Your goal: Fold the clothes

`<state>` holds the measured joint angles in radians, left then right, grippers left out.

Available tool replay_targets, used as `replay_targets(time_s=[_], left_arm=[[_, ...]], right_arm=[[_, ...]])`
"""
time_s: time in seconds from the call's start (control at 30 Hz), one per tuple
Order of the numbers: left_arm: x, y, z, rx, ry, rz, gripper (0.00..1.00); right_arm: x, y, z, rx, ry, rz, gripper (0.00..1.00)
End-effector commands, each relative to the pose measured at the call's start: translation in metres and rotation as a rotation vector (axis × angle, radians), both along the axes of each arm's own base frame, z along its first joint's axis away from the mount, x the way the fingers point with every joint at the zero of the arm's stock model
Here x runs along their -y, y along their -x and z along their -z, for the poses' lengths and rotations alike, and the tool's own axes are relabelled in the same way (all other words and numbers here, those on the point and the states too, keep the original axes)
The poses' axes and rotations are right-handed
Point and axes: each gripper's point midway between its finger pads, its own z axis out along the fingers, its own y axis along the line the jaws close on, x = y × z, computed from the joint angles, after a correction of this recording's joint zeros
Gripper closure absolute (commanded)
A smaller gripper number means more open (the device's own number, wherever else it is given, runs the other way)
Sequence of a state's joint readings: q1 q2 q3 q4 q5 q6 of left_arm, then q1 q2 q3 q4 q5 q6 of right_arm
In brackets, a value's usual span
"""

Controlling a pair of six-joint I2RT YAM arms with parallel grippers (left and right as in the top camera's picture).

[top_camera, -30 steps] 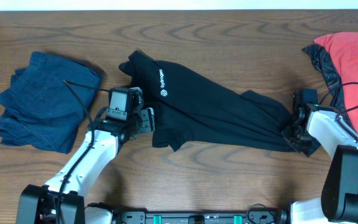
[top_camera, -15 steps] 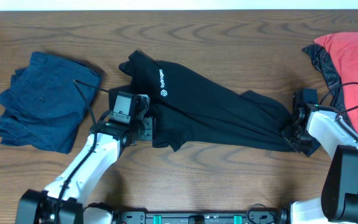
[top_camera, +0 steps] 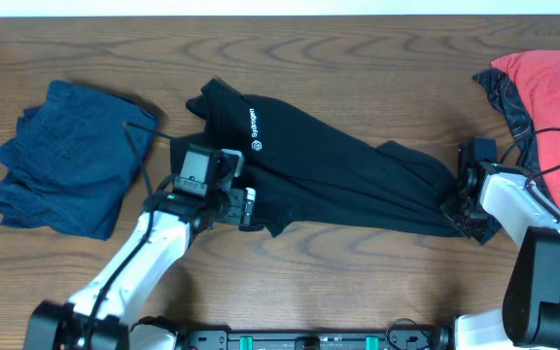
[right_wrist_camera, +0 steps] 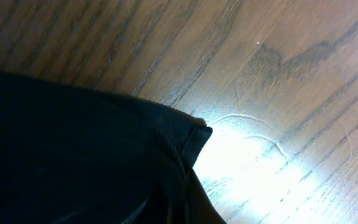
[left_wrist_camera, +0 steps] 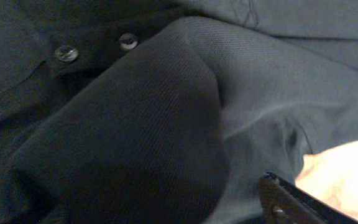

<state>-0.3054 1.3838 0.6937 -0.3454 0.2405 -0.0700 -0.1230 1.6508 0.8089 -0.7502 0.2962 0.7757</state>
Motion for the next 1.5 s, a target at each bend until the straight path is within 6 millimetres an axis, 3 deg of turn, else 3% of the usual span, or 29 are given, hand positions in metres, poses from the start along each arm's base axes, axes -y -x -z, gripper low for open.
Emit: replay_targets(time_s=[0.0,0.1,0.33,0.43,0.6,0.67,0.9,1.07,1.2,1.37,1.47], left_arm=[[0.007,0.003,0.017,-0.023,-0.009,0.045,0.28],[0.012,-0.003,0.023,-0.011,-0.006,0.055,0.37],[0.018,-0.021,0.029,0.037,0.009,0.056,0.42],[0.014,-0.027,0.028,0.065,-0.015,0.039,0.50],[0.007,-0.030,0.029,0.076,-0.053,0.019,0.86],[0.007,-0.029,0.029,0.075,-0.052,0.019,0.94],[0.005,-0.022,0.011,0.075,-0.043,0.002,0.94],[0.001,-0.010,-0.029,0.077,-0.030,-0.018,0.94],[0.007,-0.004,-0.082,0.146,0.037,0.003,0.95],[0.015,-0.001,-0.157,0.287,0.178,0.004,0.94],[0.011,0.002,-0.202,0.359,0.268,-0.045,0.94]], right_arm=[[0.004,0.009,0.006,-0.026,0.007,0.007,0.99],[0.004,0.010,0.006,-0.031,0.006,0.007,0.99],[0.004,0.009,0.006,-0.029,0.006,0.007,0.99],[0.004,0.009,0.006,-0.029,0.007,0.007,0.99],[0.004,0.009,0.006,-0.026,0.007,0.007,0.99],[0.004,0.008,0.006,-0.025,0.007,0.007,0.99],[0.004,0.007,0.006,-0.018,0.008,0.007,0.99],[0.001,-0.002,0.001,-0.013,-0.022,-0.063,0.99],[-0.003,-0.017,-0.027,0.024,-0.048,-0.131,0.99],[-0.011,-0.047,-0.095,0.212,-0.073,-0.213,0.99],[-0.014,-0.057,-0.147,0.357,-0.069,-0.258,0.99]])
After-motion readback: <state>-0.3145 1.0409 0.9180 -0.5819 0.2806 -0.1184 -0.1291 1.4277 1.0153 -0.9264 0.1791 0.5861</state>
